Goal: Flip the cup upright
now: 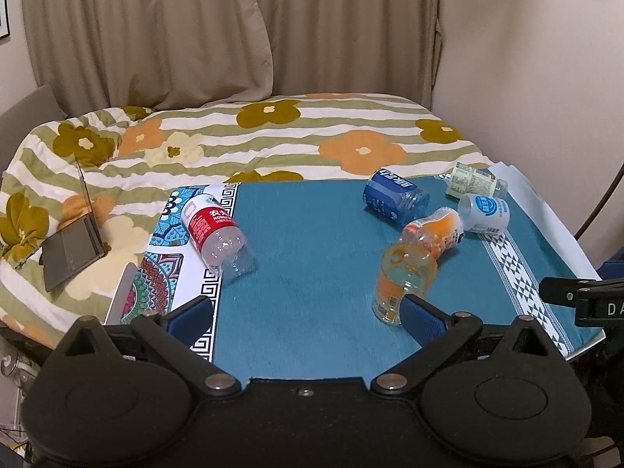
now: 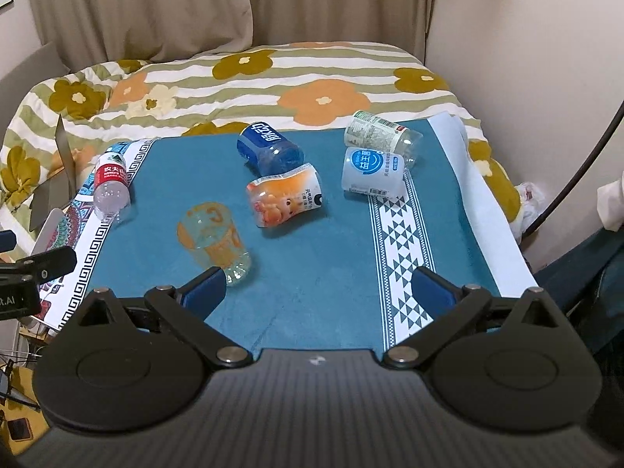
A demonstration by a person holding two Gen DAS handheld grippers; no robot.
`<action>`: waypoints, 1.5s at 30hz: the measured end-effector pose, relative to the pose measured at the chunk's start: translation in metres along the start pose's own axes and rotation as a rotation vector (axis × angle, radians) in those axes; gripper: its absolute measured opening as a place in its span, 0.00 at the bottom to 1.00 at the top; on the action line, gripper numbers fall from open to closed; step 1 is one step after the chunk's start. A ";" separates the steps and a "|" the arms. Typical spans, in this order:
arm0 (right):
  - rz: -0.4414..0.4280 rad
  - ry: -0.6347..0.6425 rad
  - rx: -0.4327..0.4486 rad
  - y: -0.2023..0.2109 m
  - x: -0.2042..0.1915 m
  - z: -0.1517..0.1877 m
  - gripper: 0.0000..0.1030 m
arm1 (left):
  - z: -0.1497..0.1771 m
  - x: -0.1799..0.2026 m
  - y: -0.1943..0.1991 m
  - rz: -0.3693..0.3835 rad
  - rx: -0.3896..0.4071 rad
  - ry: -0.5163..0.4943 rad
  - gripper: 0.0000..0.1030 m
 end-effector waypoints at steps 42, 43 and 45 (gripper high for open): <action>-0.007 0.001 0.002 0.001 0.006 0.000 1.00 | -0.006 0.003 0.010 -0.023 0.030 -0.010 1.00; -0.006 0.002 0.002 0.001 0.006 0.000 1.00 | -0.007 0.002 0.010 -0.025 0.030 -0.010 1.00; -0.006 0.001 0.002 0.001 0.006 0.000 1.00 | -0.007 0.002 0.010 -0.030 0.031 -0.010 1.00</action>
Point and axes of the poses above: each gripper's, at about its wrist camera, not at the fingertips, and y roughly against the way its jaws point, x to its right, z to its underside, the point moved 9 cm from there along -y, roughly the way its jaws point, and after that the axes turned 5 degrees about x, right-handed, at the moved point
